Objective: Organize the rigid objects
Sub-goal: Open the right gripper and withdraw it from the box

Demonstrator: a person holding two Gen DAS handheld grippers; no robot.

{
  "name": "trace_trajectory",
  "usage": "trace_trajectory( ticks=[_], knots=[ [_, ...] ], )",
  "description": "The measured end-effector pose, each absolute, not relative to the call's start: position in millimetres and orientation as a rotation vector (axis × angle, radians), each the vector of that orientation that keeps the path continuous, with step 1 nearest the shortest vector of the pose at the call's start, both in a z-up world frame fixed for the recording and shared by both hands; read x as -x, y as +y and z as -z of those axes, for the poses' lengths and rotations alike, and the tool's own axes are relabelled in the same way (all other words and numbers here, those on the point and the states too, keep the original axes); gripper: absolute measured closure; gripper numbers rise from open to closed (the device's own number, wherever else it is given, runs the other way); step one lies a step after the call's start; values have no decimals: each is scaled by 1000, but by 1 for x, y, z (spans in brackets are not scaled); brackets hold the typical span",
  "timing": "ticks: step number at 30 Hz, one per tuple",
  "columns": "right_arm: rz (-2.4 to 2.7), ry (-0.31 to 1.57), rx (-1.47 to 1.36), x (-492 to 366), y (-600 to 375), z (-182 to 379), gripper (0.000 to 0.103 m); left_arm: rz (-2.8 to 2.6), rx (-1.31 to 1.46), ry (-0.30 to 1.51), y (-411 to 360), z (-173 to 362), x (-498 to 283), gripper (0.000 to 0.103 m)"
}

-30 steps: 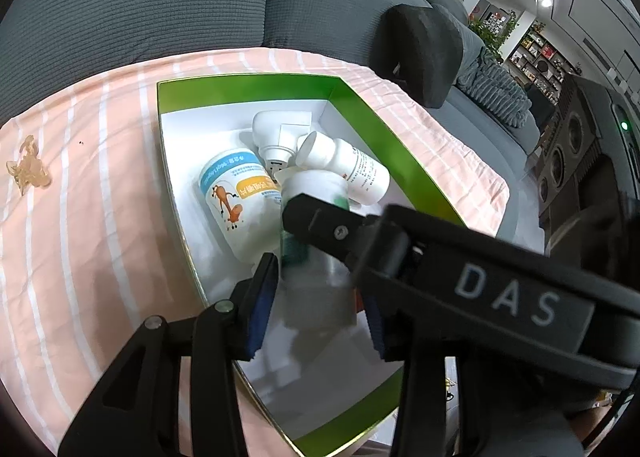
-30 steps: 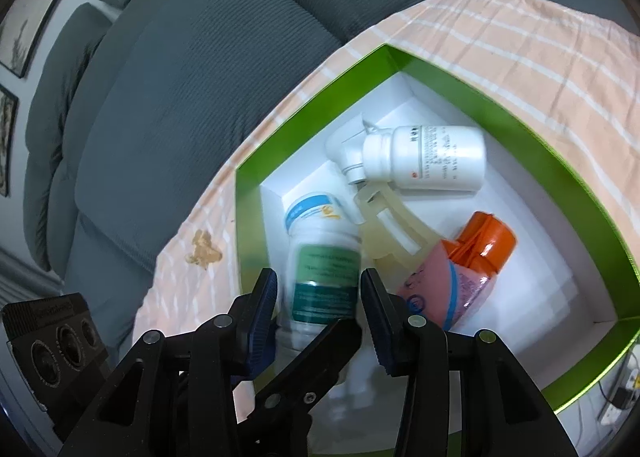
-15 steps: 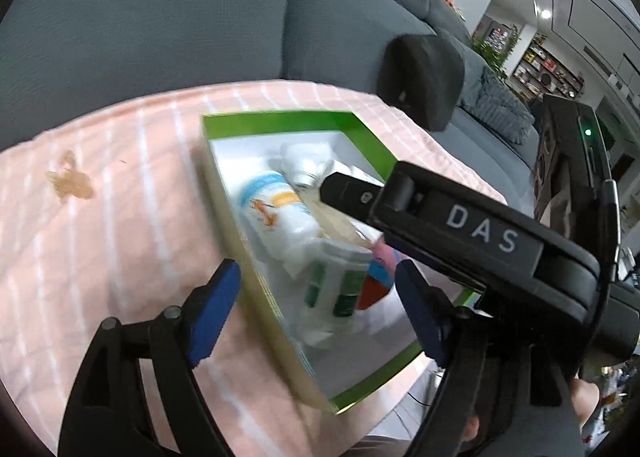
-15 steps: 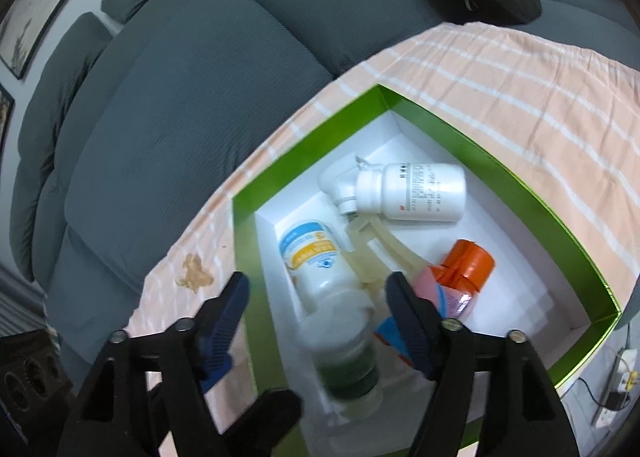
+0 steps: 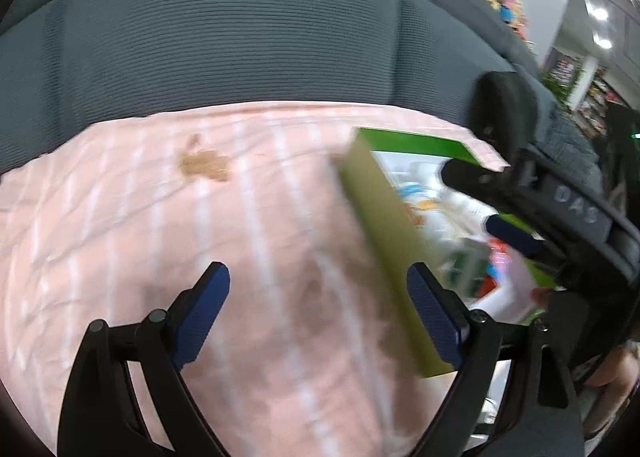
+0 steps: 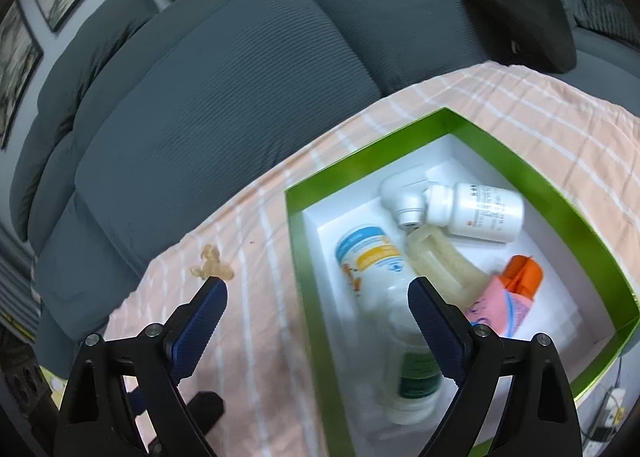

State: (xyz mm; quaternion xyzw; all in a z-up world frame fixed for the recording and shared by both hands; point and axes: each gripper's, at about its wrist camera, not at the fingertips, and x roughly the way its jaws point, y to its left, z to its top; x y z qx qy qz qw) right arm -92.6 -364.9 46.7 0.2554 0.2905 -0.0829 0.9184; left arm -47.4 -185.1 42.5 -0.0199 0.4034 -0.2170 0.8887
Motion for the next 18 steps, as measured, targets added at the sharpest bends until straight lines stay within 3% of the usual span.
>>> trace_trajectory(
  ticks=[18],
  knots=[
    [63, 652, -332, 54, -276, -32, 10, 160, 144, 892, -61, 4, 25, 13]
  ],
)
